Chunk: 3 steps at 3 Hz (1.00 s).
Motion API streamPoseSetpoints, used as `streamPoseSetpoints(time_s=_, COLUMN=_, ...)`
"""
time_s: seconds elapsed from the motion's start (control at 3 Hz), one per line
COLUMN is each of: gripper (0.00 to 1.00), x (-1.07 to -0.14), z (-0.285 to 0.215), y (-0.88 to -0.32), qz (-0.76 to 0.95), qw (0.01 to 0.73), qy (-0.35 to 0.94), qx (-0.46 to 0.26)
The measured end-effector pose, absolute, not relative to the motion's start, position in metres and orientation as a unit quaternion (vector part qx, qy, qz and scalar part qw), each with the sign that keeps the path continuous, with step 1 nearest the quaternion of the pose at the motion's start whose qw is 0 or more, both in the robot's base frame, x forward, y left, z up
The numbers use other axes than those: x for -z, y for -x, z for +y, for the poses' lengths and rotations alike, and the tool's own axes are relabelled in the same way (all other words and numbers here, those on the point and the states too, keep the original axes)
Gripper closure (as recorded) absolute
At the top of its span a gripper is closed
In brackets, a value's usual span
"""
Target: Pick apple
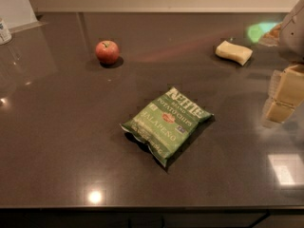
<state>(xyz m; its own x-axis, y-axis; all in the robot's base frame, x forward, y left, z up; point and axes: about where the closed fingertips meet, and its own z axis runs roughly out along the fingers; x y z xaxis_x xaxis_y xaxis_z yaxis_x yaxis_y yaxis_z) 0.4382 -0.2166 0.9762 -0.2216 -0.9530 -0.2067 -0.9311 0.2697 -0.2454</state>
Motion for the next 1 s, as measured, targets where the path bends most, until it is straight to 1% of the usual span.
streamPoseSetpoints(time_s=0.33, gripper=0.0, x=-0.978, z=-0.215, y=-0.44, qz=0.781, qw=0.162, qy=0.602, qx=0.036)
streamPoseSetpoints(time_s=0.67, gripper=0.0, x=-0.977, z=-0.201, y=-0.46, qz=0.785, qw=0.169, qy=0.594, qx=0.042)
streamPoseSetpoints(time_s=1.0, gripper=0.0, x=-0.972, z=-0.182, y=-0.494, qz=0.792, qw=0.188, qy=0.579, qx=0.043)
